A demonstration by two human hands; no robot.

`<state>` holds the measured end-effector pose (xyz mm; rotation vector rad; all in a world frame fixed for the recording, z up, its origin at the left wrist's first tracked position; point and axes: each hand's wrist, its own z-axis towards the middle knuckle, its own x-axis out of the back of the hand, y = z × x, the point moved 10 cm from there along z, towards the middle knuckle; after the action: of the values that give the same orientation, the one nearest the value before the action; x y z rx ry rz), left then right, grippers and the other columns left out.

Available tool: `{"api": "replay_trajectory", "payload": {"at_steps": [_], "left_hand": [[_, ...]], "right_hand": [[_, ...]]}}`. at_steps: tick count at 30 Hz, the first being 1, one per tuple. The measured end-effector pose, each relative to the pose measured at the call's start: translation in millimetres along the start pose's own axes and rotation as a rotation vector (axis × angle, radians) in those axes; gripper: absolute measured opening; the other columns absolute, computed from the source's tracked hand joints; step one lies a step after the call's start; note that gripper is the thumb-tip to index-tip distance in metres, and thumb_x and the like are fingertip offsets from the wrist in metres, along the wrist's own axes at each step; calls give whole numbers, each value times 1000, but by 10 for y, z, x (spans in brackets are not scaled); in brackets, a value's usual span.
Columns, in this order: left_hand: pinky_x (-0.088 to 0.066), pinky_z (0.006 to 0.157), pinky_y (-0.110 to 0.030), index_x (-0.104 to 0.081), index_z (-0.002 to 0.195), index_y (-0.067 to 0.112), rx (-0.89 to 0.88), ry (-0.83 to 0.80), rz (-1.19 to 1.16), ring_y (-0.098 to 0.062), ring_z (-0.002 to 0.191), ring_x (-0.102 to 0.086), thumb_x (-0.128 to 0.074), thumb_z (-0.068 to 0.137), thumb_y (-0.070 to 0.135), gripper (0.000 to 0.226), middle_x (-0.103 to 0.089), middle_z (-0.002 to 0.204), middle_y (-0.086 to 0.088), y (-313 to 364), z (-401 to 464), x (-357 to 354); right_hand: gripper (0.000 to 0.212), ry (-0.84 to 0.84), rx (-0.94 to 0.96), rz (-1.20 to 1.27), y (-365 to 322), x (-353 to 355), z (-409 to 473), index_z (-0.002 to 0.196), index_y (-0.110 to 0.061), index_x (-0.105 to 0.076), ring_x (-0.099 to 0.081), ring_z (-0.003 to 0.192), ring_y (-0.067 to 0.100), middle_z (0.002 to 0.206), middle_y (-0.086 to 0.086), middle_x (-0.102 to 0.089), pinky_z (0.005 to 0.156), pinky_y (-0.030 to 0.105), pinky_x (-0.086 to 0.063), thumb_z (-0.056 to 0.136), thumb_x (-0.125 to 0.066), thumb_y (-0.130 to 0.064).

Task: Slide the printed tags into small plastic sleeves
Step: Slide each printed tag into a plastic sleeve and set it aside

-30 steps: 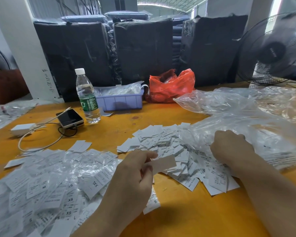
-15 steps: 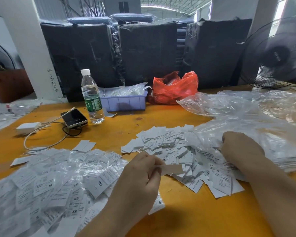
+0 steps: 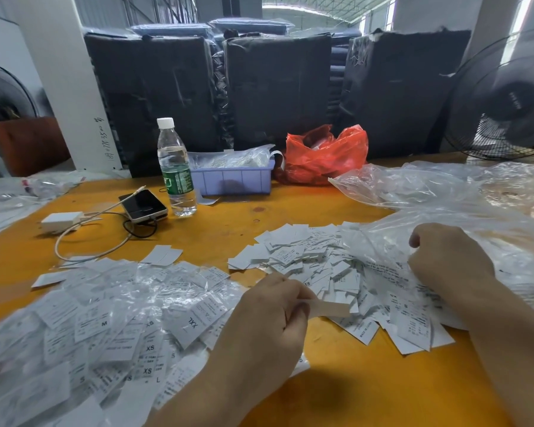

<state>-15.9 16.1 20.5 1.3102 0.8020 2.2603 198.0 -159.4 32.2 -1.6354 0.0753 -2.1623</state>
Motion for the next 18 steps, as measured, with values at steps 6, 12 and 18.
{"api": "replay_trajectory", "payload": {"at_steps": [6,12,18], "left_hand": [[-38,53,-13,-65,87,35,45,-4,-49,-4,59,-52,-56,93,23,16,-60,79,17,-46,-14,0],[-39,48,-25,-60,89,38,83,-11,-88,-14,55,-55,-53,95,24,18,-65,73,8,-71,-13,-8],[-48,55,-31,-63,82,34,130,31,-114,-13,60,-64,-53,97,23,21,-68,73,13,-125,-9,75]], "right_hand": [[30,112,78,98,-119,135,-13,104,-13,-67,-58,84,31,94,10,-66,68,36,-48,79,-56,-1],[26,14,283,384,-466,88,-153,88,-15,-69,-60,74,13,82,0,-66,63,23,-47,80,-58,6],[17,-135,484,779,-943,126,-533,101,-16,-66,-51,53,3,65,-2,-56,53,17,-48,89,-65,-5]]}}
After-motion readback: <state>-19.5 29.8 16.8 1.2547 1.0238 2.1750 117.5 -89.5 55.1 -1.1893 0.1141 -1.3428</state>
